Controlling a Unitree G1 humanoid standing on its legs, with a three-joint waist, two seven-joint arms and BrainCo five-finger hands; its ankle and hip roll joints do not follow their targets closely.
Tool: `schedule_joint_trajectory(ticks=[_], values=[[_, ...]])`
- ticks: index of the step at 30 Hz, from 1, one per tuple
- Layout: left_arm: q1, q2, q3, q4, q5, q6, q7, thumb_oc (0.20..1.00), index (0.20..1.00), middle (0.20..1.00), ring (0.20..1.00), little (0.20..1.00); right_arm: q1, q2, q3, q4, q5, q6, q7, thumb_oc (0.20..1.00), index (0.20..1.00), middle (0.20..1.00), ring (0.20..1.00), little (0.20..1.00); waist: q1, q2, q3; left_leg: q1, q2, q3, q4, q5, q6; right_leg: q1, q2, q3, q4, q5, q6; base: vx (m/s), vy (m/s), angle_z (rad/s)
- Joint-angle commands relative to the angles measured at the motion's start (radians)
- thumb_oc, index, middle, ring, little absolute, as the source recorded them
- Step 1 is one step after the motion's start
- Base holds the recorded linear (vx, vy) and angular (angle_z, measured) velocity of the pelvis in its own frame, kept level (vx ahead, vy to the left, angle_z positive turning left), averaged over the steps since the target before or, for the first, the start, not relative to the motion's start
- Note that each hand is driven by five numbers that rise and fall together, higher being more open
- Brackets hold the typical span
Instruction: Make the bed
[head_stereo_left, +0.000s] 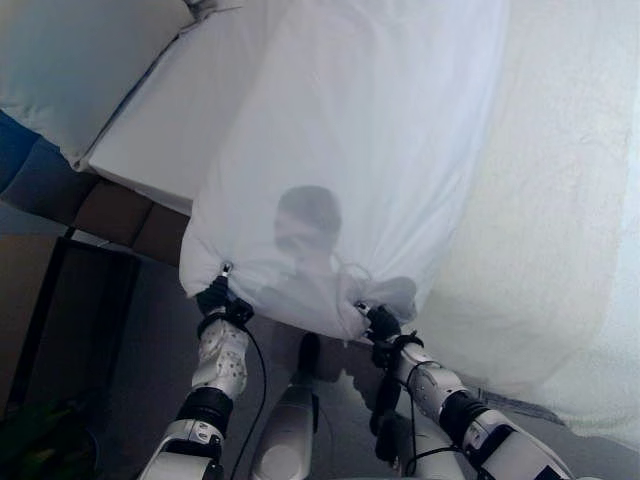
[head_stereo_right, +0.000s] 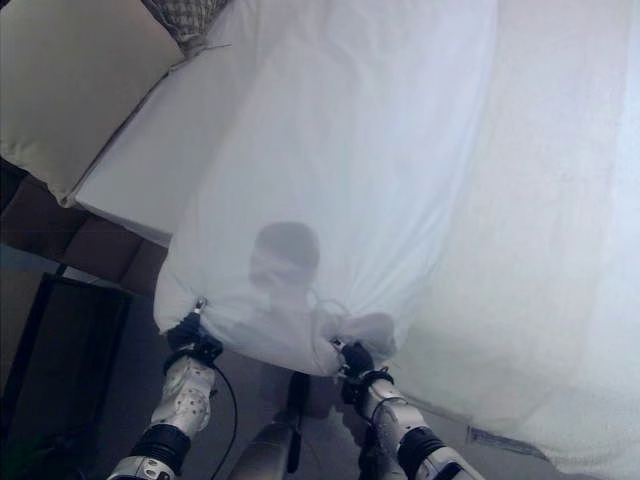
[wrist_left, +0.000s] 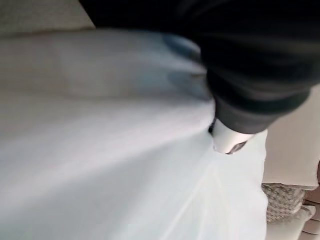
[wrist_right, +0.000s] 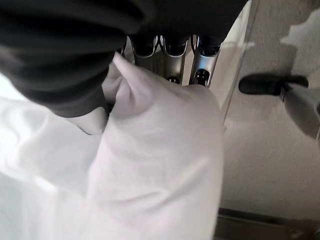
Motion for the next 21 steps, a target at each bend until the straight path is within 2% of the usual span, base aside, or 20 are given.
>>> schedule_joint_trajectory(ticks=[1,4,6,7,8,11,13,17,18,19,21], values=[[0.091,0.139,0.138,-0.072,0.03,-0.094,0.111,0.2,0.2,0.2,0.2,0.2,0.056,0.02,-0.006,-0.153,0.025,-0.058,-0.04,0.2,0.2,0.2,0.2,0.2,0.035,-0.045,0.015,-0.045,-0.081,0.034,0.03,-0.048,0.037,-0.013,-0.075,0.044,-0.098,0.151,0.097,0.01,0.093,-0.01],[0.116,0.138,0.194,-0.221,0.032,-0.127,0.142,0.2,0.2,0.2,0.2,0.2,0.075,-0.015,-0.001,-0.411,0.045,-0.1,-0.037,0.2,0.2,0.2,0.2,0.2,0.027,-0.045,0.018,-0.038,-0.085,0.039,0.024,-0.051,0.041,-0.009,-0.082,0.045,-0.095,0.156,0.103,0.01,0.092,-0.04],[0.144,0.145,0.251,-0.418,0.086,-0.174,0.172,0.2,0.2,0.2,0.2,0.2,0.08,-0.07,-0.022,-0.653,0.023,-0.15,-0.004,0.2,0.2,0.2,0.2,0.2,0.022,-0.044,0.019,-0.033,-0.088,0.038,0.018,-0.053,0.046,-0.01,-0.086,0.047,-0.087,0.155,0.106,-0.01,0.067,-0.01],[0.146,0.142,0.251,-0.423,0.089,-0.172,0.176,0.2,0.2,0.2,0.2,0.2,0.082,-0.071,-0.021,-0.657,0.022,-0.149,-0.006,0.2,0.2,0.2,0.2,0.2,0.021,-0.043,0.017,-0.036,-0.089,0.038,0.016,-0.049,0.047,-0.013,-0.086,0.046,-0.088,0.158,0.106,0.0,0.069,0.0],[0.181,0.153,0.318,-0.591,0.211,-0.21,0.223,0.2,0.2,0.2,0.2,0.2,0.099,-0.117,-0.066,-0.853,-0.014,-0.217,0.025,0.2,0.2,0.2,0.2,0.2,0.015,-0.044,0.018,-0.026,-0.092,0.036,0.011,-0.056,0.049,-0.012,-0.09,0.042,-0.076,0.151,0.106,-0.01,0.057,0.02],[0.21,0.155,0.403,-0.736,0.381,-0.242,0.301,0.2,0.2,0.2,0.2,0.2,0.112,-0.162,-0.142,-1.033,-0.104,-0.28,0.015,0.2,0.2,0.2,0.2,0.2,0.006,-0.045,0.014,-0.023,-0.099,0.028,-0.004,-0.054,0.049,-0.019,-0.095,0.034,-0.071,0.15,0.107,0.0,0.034,0.02],[0.217,0.143,0.433,-0.758,0.434,-0.255,0.345,0.2,0.2,0.2,0.2,0.2,0.123,-0.179,-0.155,-1.088,-0.157,-0.294,0.021,0.2,0.2,0.2,0.2,0.2,0.004,-0.044,0.015,-0.028,-0.102,0.028,-0.015,-0.043,0.047,-0.025,-0.098,0.028,-0.08,0.158,0.107,-0.05,0.02,0.01],[0.218,0.102,0.417,-0.705,0.391,-0.26,0.361,0.2,0.2,0.2,0.2,0.2,0.159,-0.178,-0.093,-1.007,-0.148,-0.278,0.034,0.2,0.2,0.2,0.2,0.2,0.001,-0.043,0.024,-0.03,-0.105,0.025,-0.031,-0.031,0.044,-0.029,-0.099,0.021,-0.093,0.165,0.106,-0.04,0.001,0.05],[0.207,0.088,0.396,-0.655,0.342,-0.254,0.351,0.2,0.2,0.2,0.2,0.2,0.178,-0.176,-0.02,-0.908,-0.143,-0.238,0.045,0.2,0.2,0.2,0.2,0.2,0.004,-0.043,0.035,-0.03,-0.104,0.024,-0.037,-0.027,0.042,-0.031,-0.099,0.02,-0.097,0.165,0.106,-0.04,-0.014,0.02],[0.206,0.089,0.397,-0.653,0.34,-0.255,0.35,0.2,0.2,0.2,0.2,0.2,0.176,-0.176,-0.019,-0.906,-0.143,-0.239,0.046,0.2,0.2,0.2,0.2,0.2,0.003,-0.044,0.034,-0.034,-0.104,0.023,-0.039,-0.022,0.042,-0.034,-0.099,0.019,-0.099,0.17,0.106,-0.04,-0.038,0.02],[0.191,0.092,0.363,-0.562,0.328,-0.225,0.346,0.2,0.2,0.2,0.2,0.2,0.165,-0.188,0.079,-0.724,-0.244,-0.168,0.048,0.2,0.2,0.2,0.2,0.2,0.012,-0.047,0.049,-0.038,-0.1,0.019,-0.046,-0.015,0.037,-0.037,-0.098,0.009,-0.102,0.169,0.107,-0.03,-0.033,0.04]])
